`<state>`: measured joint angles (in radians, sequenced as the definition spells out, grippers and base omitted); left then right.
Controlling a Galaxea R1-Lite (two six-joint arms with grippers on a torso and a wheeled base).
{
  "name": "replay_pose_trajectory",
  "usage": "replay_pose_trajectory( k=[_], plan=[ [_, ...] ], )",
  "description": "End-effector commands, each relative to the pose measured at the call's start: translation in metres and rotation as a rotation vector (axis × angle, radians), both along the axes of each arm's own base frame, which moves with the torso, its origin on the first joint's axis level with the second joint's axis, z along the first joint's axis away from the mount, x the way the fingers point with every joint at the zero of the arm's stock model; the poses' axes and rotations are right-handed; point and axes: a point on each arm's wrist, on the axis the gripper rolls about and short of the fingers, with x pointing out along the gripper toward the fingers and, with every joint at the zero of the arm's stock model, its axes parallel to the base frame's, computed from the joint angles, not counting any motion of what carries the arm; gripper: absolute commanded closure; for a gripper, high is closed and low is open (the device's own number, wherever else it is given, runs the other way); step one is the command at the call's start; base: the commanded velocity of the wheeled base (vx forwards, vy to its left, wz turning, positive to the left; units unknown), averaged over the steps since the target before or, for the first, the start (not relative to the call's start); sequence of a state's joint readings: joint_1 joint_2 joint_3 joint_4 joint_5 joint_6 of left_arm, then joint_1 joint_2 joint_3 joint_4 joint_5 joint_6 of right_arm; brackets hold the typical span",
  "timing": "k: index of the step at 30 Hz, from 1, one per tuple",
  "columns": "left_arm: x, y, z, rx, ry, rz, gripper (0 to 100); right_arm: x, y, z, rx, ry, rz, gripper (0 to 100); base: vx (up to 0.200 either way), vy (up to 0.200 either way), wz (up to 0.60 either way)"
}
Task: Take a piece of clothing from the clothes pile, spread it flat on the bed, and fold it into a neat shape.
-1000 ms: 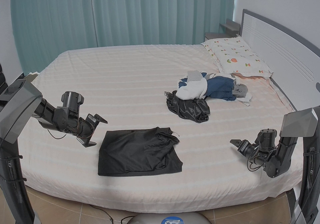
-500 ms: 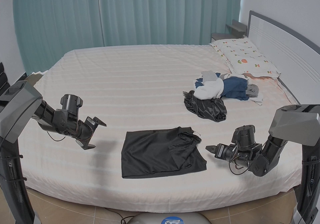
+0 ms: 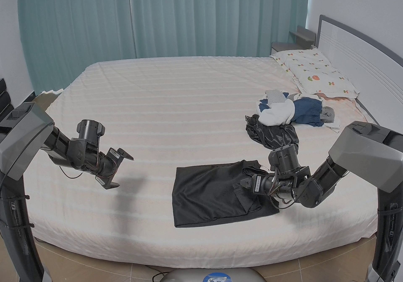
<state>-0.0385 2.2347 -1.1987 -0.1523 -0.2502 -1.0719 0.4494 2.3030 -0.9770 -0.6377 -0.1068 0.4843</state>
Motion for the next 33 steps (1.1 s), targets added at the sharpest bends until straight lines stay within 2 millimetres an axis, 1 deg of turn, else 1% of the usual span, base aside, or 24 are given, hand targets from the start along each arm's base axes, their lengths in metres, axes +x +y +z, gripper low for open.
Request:
replay_pose_trajectory(
  k=[1,3,6,9,11,13,16,18,21,24,26,29,30,33],
  plan=[
    [0.000,-0.001,-0.001,0.000,0.003,-0.001,0,0.006,0.013,-0.010,-0.038,-0.004,0.036,0,0.000,0.000,0.00],
    [0.000,-0.001,-0.001,0.000,0.003,-0.001,0,0.006,0.020,-0.016,-0.063,0.003,0.047,0,0.000,0.000,0.00],
    [0.000,-0.001,-0.002,0.001,0.003,-0.002,0,0.006,0.028,-0.020,-0.119,-0.007,0.054,0,0.000,0.000,0.00],
    [0.000,-0.001,-0.003,0.010,0.004,-0.012,0,0.013,0.034,-0.024,-0.162,-0.024,0.077,0,0.000,0.000,0.00],
    [0.000,-0.001,-0.003,0.013,0.004,-0.017,0,0.016,0.039,-0.024,-0.169,-0.036,0.081,0,0.000,0.000,0.00],
    [0.000,-0.001,-0.003,0.014,0.003,-0.018,0,0.013,0.044,-0.023,-0.186,-0.034,0.084,0,0.000,0.000,0.00],
    [0.000,-0.001,-0.004,0.014,0.005,-0.018,0,0.011,0.043,-0.029,-0.249,-0.014,0.096,0,0.000,0.000,0.00],
    [0.000,-0.002,-0.004,0.016,0.005,-0.018,0,0.012,0.039,-0.033,-0.292,-0.012,0.091,0,0.000,0.000,0.00],
    [0.000,-0.002,-0.004,0.016,0.005,-0.018,0,0.012,0.024,-0.034,-0.331,-0.002,0.048,0,0.000,0.000,0.00],
    [0.000,-0.002,-0.004,0.016,0.006,-0.018,0,0.010,0.015,-0.028,-0.328,0.003,0.027,0,0.000,0.000,0.00],
    [-0.001,-0.002,-0.005,0.025,0.009,-0.014,0,0.007,0.000,-0.017,-0.317,0.003,-0.008,0,0.000,0.000,0.00],
    [-0.001,-0.002,-0.006,0.040,0.009,-0.008,0,-0.003,-0.018,-0.011,-0.315,0.023,-0.029,0,0.000,0.000,0.00],
    [-0.001,-0.003,-0.006,0.039,0.010,-0.008,0,-0.004,-0.020,-0.011,-0.315,0.029,-0.033,0,0.000,0.000,0.00],
    [-0.001,-0.004,-0.007,0.040,0.012,-0.011,0,-0.019,-0.037,-0.015,-0.314,0.066,-0.043,0,0.000,0.000,0.00]
  ],
)
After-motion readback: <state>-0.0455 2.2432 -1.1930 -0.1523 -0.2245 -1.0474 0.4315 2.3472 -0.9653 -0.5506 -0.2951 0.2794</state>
